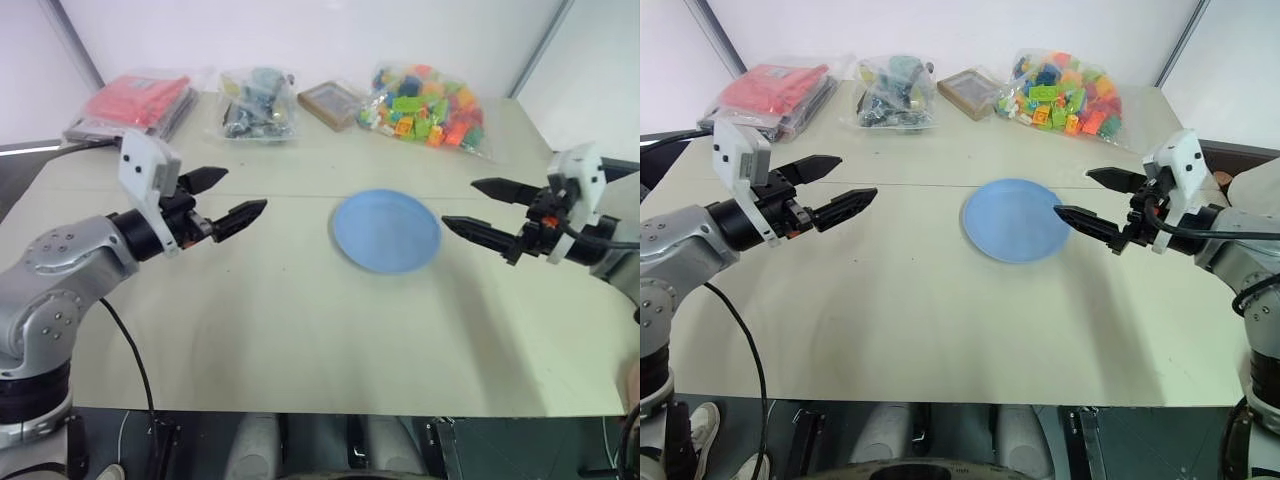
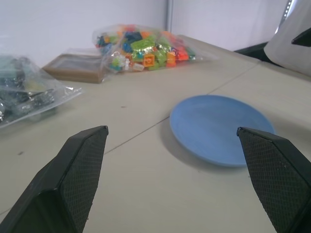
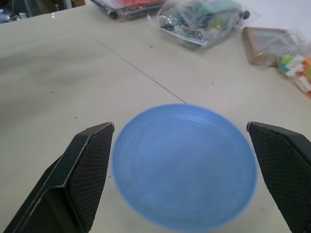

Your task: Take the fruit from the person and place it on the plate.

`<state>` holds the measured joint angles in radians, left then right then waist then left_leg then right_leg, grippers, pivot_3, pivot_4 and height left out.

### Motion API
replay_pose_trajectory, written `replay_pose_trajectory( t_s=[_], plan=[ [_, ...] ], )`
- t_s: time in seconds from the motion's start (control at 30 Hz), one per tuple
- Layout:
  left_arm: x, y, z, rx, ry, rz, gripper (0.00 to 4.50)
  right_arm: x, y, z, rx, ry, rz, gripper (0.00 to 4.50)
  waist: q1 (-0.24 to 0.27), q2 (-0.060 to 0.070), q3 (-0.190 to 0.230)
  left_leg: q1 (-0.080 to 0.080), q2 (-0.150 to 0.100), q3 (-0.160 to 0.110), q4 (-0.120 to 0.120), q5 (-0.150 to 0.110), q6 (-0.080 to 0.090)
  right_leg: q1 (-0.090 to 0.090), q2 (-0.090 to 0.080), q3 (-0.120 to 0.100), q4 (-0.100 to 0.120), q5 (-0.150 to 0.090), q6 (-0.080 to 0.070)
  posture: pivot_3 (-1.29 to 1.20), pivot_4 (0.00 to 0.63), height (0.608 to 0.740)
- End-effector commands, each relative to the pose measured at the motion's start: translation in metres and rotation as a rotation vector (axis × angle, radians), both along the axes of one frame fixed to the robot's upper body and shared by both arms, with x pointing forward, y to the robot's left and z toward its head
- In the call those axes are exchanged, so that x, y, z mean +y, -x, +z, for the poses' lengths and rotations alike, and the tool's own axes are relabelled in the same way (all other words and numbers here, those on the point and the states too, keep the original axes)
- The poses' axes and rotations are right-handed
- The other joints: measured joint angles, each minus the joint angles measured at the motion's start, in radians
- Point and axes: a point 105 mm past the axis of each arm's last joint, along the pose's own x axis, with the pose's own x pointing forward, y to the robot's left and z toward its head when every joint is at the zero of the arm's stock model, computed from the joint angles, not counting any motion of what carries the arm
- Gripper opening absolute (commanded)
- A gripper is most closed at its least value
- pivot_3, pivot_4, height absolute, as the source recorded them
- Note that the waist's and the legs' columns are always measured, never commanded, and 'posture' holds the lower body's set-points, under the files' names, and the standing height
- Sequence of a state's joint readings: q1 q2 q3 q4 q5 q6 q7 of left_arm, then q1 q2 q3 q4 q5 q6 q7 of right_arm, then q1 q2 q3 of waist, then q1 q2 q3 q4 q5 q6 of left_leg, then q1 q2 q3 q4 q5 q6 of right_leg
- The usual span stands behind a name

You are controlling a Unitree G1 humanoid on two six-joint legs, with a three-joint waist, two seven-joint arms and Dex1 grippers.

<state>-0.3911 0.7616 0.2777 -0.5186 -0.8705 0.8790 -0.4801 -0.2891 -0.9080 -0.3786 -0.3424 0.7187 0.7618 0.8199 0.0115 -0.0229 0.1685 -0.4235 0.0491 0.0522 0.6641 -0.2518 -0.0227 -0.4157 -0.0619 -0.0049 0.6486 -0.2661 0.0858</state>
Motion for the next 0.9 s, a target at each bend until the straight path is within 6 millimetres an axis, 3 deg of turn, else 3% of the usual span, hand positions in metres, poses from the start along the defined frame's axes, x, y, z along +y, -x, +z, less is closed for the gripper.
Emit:
replay_pose_trajectory(
  t_s=[0.03,0.9],
  plan=[
    [-0.0056,0.0043,0.0092,-0.056,-0.012,-0.04,4.45,-0.0034,0.0054,0.0137,-0.054,0.014,-0.011,4.5,0.0,0.0,0.0,0.0,0.0,0.0,0.0,0.0,0.0,0.0,0.0,0.0,0.0,0.0,0.0,0.0,0.15,0.731],
    [-0.0055,0.0034,0.0142,-0.068,0.017,-0.025,4.45,-0.0042,0.0037,0.0116,-0.049,0.017,-0.012,4.5,0.0,0.0,0.0,0.0,0.0,0.0,0.0,0.0,0.0,0.0,0.0,0.0,0.0,0.0,0.0,0.0,0.15,0.731]
  ],
)
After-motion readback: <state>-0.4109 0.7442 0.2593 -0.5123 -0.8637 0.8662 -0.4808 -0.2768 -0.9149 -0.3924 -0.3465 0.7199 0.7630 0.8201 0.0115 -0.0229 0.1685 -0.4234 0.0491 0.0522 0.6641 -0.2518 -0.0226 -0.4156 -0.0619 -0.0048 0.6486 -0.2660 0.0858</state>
